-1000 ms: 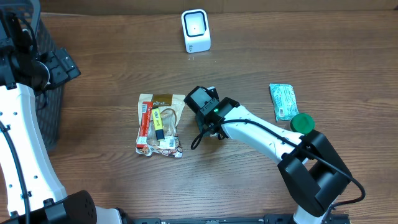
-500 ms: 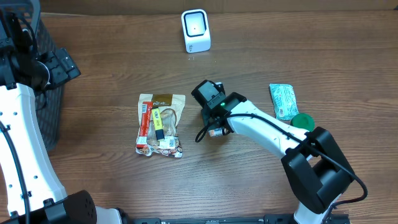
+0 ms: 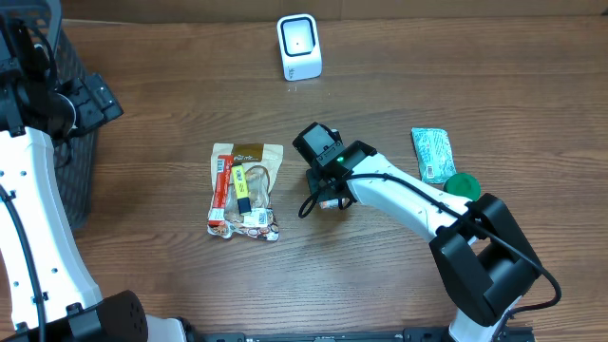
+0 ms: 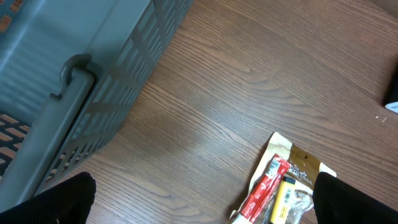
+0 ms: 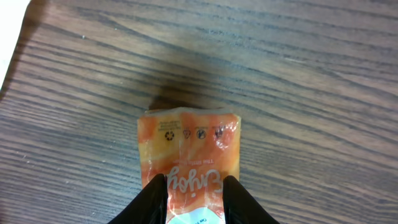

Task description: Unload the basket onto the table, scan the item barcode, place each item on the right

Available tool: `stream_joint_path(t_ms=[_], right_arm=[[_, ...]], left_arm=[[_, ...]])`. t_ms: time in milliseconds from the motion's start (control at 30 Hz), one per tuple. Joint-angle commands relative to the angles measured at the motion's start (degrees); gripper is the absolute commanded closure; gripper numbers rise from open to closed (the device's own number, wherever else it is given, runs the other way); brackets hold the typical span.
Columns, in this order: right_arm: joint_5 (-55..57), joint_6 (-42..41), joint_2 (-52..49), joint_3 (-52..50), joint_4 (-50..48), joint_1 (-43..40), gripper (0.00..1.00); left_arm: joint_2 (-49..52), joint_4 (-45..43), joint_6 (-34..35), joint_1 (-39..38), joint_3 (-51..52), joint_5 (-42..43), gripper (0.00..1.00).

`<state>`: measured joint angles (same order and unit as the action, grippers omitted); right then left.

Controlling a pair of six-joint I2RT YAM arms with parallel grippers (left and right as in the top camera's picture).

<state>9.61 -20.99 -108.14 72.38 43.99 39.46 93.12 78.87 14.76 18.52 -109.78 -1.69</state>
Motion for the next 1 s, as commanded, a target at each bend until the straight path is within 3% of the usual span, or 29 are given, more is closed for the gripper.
stream_joint_path(t_ms=[0, 433, 533, 967], right_arm=[[-1.18, -0.20, 1.62, -0.44, -0.04, 0.11, 0.70], [-1.90, 0.42, 1.60, -5.31, -4.26, 0.11, 0.69], [-2.38, 2.34, 1.62, -5.29, -4.96, 0.11, 0.64], [-1.55, 4.98, 1.64, 3.85, -0.79, -0.02, 0.59]], left_arm=[[-0.24, 0.02, -0.46, 0.11, -0.96, 0.20, 0.00], [-0.24, 0.00, -0.44, 0.11, -0.96, 0.20, 0.00], [-0.24, 0.02, -0.44, 0.11, -0.96, 0.22, 0.00], [-0.24, 0.00, -0.44, 0.11, -0.96, 0.20, 0.00]])
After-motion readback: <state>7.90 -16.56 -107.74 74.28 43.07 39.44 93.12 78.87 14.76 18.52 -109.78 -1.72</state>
